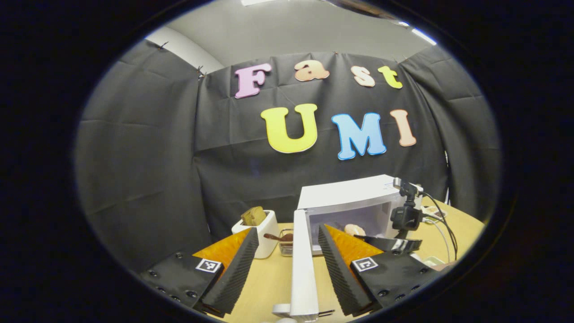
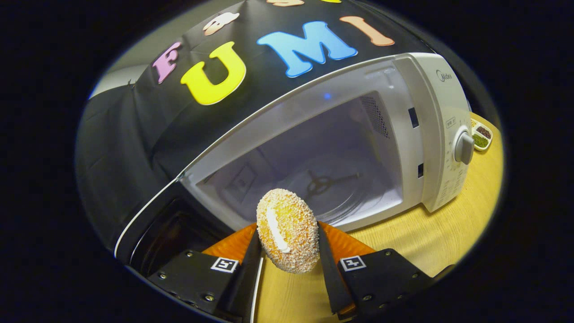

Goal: Open the microwave oven with the left hand, put the food in, and close the microwave oven.

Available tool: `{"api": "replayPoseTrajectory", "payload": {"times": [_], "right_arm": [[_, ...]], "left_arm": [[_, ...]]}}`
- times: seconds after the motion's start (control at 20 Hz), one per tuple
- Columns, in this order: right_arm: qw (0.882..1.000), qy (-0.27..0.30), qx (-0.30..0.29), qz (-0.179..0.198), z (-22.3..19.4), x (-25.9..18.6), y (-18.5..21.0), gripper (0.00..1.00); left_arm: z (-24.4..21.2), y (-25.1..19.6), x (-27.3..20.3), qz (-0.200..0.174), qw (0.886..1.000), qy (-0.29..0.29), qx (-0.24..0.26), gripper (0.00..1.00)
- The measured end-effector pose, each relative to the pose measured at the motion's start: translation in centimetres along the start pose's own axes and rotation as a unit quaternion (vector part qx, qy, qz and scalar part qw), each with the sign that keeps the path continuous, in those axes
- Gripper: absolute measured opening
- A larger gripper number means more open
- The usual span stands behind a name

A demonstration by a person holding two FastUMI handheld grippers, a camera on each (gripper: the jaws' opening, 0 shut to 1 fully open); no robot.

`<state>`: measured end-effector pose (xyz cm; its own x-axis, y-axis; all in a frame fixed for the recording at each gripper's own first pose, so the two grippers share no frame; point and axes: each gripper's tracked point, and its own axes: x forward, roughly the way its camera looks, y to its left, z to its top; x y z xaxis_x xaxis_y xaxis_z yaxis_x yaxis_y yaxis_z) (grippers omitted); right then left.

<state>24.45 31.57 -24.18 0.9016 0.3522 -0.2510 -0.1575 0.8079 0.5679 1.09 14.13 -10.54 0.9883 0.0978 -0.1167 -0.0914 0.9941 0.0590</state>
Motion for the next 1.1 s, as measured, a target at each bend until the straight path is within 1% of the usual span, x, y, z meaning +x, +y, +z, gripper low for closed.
{"api": "replayPoseTrajectory", "payload": {"times": [0.15,0.2,0.25,0.3,0.4,0.5,0.55,0.6,0.65,0.7,0.75,0.85,0.95,1.1], "right_arm": [[0.998,-0.039,0.043,-0.038,1.4,3.0,-1.4,0.67],[0.996,-0.05,0.048,-0.051,1.7,4.1,-1.8,0.68],[0.996,-0.055,0.046,-0.054,1.7,4.9,-1.7,0.67],[0.995,-0.066,0.035,-0.059,1.9,5.5,-1.8,0.68],[0.993,-0.085,0.023,-0.084,2.1,6.4,-2.6,0.68],[0.992,-0.074,0.026,-0.103,1.2,7.1,-3.3,0.71],[0.991,-0.07,0.028,-0.115,1.0,6.7,-3.7,0.75],[0.989,-0.076,0.023,-0.122,1.1,6.4,-4.1,0.83],[0.989,-0.078,0.017,-0.121,1.1,6.2,-4.2,0.98],[0.99,-0.076,0.013,-0.119,1.1,5.7,-4.0,0.98],[0.99,-0.076,0.008,-0.119,1.3,4.9,-3.9,0.98],[0.99,-0.079,-0.011,-0.115,2.2,2.9,-3.4,0.98],[0.991,-0.083,-0.031,-0.105,3.4,0.8,-2.9,0.98],[0.99,-0.076,-0.068,-0.095,5.5,-3.9,-3.0,0.98]], "left_arm": [[0.1,-0.2,0.4,-0.001,1.0,-0.006,0.002,0.9],[0.4,-0.2,0.7,0.001,1.0,-0.008,0.007,0.89],[0.4,0.0,1.0,0.004,1.0,-0.012,0.008,0.91],[0.5,0.0,1.1,0.006,1.0,-0.011,0.006,0.9],[-0.1,0.0,1.3,0.01,1.0,-0.006,0.006,0.9],[-0.5,0.5,1.0,0.014,1.0,-0.003,0.007,0.89],[-0.5,0.5,0.8,0.016,1.0,-0.002,0.007,0.9],[-0.4,0.7,0.8,0.018,1.0,0.0,0.008,0.92],[-0.4,1.0,0.7,0.021,1.0,-0.001,0.01,0.91],[-0.2,1.3,0.5,0.023,1.0,-0.005,0.013,0.89],[0.1,1.7,0.3,0.026,0.999,-0.011,0.015,0.91],[0.4,2.3,0.0,0.032,0.999,-0.015,0.012,0.9],[0.6,3.4,-0.4,0.043,0.999,-0.02,0.013,1.0],[1.3,5.6,-1.9,0.068,0.997,-0.033,0.014,0.99]]}}
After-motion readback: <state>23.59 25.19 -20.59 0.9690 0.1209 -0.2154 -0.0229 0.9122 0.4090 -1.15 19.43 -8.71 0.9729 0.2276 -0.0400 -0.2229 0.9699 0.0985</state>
